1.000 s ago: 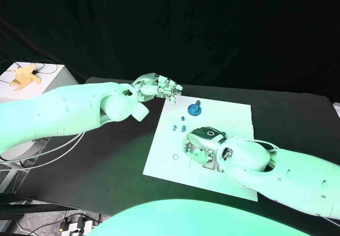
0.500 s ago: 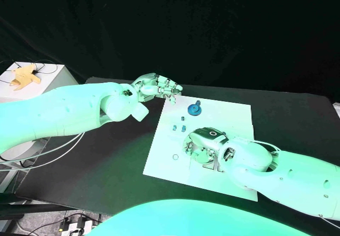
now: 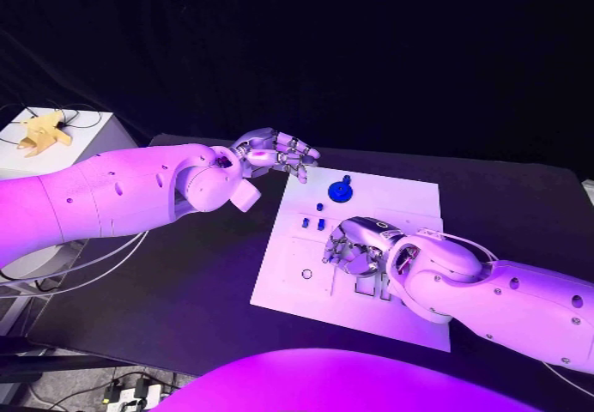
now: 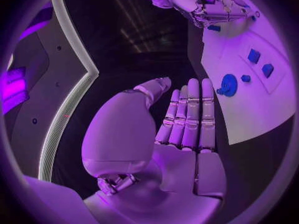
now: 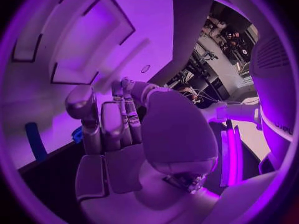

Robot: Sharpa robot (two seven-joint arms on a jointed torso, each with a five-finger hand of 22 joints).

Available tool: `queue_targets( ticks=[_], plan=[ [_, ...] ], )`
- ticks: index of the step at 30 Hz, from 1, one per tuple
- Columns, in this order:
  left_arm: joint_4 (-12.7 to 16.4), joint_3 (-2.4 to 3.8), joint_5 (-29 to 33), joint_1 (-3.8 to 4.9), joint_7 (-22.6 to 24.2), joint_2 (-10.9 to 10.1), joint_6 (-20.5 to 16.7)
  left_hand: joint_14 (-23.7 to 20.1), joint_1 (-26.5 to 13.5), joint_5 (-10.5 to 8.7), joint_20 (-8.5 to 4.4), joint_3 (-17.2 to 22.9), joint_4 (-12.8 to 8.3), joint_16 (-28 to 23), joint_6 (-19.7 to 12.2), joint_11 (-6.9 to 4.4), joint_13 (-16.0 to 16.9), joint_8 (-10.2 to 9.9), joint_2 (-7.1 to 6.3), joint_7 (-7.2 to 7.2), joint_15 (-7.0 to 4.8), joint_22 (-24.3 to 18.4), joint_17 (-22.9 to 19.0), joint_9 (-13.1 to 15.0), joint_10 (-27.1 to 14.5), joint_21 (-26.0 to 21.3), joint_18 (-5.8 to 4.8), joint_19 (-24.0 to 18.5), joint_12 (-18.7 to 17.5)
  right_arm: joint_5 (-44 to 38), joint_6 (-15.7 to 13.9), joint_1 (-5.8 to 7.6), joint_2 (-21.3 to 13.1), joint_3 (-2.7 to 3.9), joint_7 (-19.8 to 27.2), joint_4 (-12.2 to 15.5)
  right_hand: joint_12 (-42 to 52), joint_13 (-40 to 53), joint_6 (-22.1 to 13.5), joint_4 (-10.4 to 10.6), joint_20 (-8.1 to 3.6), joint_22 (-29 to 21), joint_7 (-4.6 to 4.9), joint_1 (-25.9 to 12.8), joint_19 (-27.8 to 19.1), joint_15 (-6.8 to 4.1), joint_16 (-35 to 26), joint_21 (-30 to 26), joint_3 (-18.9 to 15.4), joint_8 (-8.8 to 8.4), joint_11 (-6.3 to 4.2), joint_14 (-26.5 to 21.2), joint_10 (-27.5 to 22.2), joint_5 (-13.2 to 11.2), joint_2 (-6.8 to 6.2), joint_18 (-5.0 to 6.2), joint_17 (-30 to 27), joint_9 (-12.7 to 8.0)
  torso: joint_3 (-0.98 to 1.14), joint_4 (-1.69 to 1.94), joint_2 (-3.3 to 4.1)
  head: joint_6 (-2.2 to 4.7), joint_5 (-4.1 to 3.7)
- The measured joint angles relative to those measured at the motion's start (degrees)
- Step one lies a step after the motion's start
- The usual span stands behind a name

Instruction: Assemble the parts on the task board

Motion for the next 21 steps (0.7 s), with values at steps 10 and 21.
queue_targets(
  ticks=[10,21],
  plan=[
    [0.0,0.00,0.0,0.00,-0.2,0.0,0.0,0.0,0.0,0.00,0.00,0.0,0.0,0.0,0.0,0.00,0.0,0.0,0.00,0.00,0.00,0.0,0.0,0.0,0.0,0.0,0.00,0.0,0.0,8.2,0.6,0.53,-0.1,0.24,-1.0,-0.2,-0.2,0.0,-0.2,-0.2,0.00,0.0,-0.01,-0.1,0.0,0.00,0.0,0.0,0.2,0.22,0.00,0.0,0.0,0.0,0.06,0.00,0.2,0.1,0.07,-0.04,0.00,0.00,0.18],
    [0.0,-0.01,-0.1,0.01,-0.4,0.0,0.0,0.0,0.3,0.00,0.00,0.0,0.0,0.0,0.0,0.00,0.0,0.0,0.28,0.00,0.00,0.0,0.0,0.0,0.0,0.0,0.00,0.0,0.0,16.4,0.5,1.24,-1.0,0.58,-1.3,0.9,-0.4,0.1,-0.4,-0.2,0.00,0.0,-0.02,-0.2,0.0,0.00,0.0,0.0,0.2,0.21,0.00,0.0,0.0,0.0,-0.02,0.00,0.1,0.2,0.10,-0.08,-0.03,0.00,0.26]
  ],
)
